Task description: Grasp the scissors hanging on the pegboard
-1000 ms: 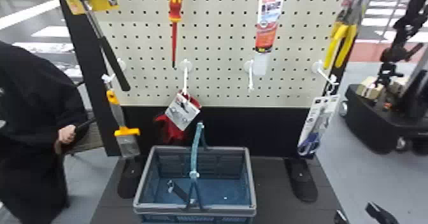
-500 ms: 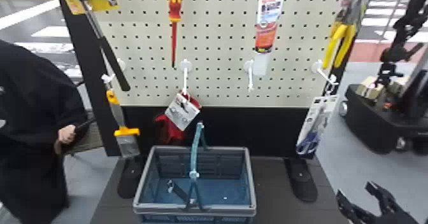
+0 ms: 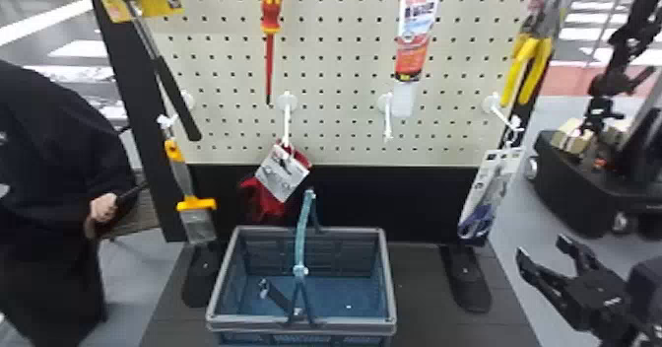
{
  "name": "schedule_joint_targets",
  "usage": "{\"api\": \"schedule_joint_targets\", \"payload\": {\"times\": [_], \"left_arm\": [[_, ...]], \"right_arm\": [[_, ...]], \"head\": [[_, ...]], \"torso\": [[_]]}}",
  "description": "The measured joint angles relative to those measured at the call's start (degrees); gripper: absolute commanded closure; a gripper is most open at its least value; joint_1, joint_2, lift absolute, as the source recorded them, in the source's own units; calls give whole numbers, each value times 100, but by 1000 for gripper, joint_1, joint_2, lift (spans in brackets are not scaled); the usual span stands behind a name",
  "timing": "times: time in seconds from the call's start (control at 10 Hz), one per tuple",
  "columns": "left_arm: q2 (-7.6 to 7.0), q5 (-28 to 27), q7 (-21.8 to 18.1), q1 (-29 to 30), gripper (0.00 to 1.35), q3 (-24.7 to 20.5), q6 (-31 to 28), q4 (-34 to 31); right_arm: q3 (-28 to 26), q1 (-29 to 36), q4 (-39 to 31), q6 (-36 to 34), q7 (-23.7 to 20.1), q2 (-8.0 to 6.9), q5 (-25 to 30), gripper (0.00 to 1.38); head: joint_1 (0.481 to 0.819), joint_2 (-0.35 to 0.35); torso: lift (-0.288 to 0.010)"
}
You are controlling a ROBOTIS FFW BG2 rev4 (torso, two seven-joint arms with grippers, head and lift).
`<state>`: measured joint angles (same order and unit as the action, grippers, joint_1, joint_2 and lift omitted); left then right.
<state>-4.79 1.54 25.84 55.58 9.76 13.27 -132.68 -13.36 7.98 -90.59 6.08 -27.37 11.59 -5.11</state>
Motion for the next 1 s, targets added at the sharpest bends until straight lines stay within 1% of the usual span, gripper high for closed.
{"api": "schedule_joint_targets", "payload": {"times": [0.2,0.3,0.5,0.7,0.8,0.9,1.0], "left_arm": [[-2,4,0,-27,140,-3,0,9],[0,4,0,-49,140,-2,5,21],[3,7,-10,-105,142,16,8,73],[8,13,-24,-139,142,21,4,99],[6,13,-44,-185,140,35,-1,123],[5,13,-61,-231,140,49,-7,153],[5,16,-73,-275,142,58,-9,176]], "right_arm": [[0,-586,696,-50,-350,177,-50,502],[0,-824,968,-54,-452,225,-65,502],[0,-1342,1611,-129,-890,354,-241,502],[0,-1883,2199,-291,-1397,449,-322,502],[0,-2207,2523,-396,-1632,525,-336,502],[0,-2433,2745,-471,-1804,570,-377,502],[3,-2617,2887,-567,-1977,586,-413,502]], "head": [[549,0],[549,0],[549,0],[549,0],[549,0],[549,0],[549,0]], "torso": [[-100],[-100],[-100],[-100],[-100],[-100],[-100]]}}
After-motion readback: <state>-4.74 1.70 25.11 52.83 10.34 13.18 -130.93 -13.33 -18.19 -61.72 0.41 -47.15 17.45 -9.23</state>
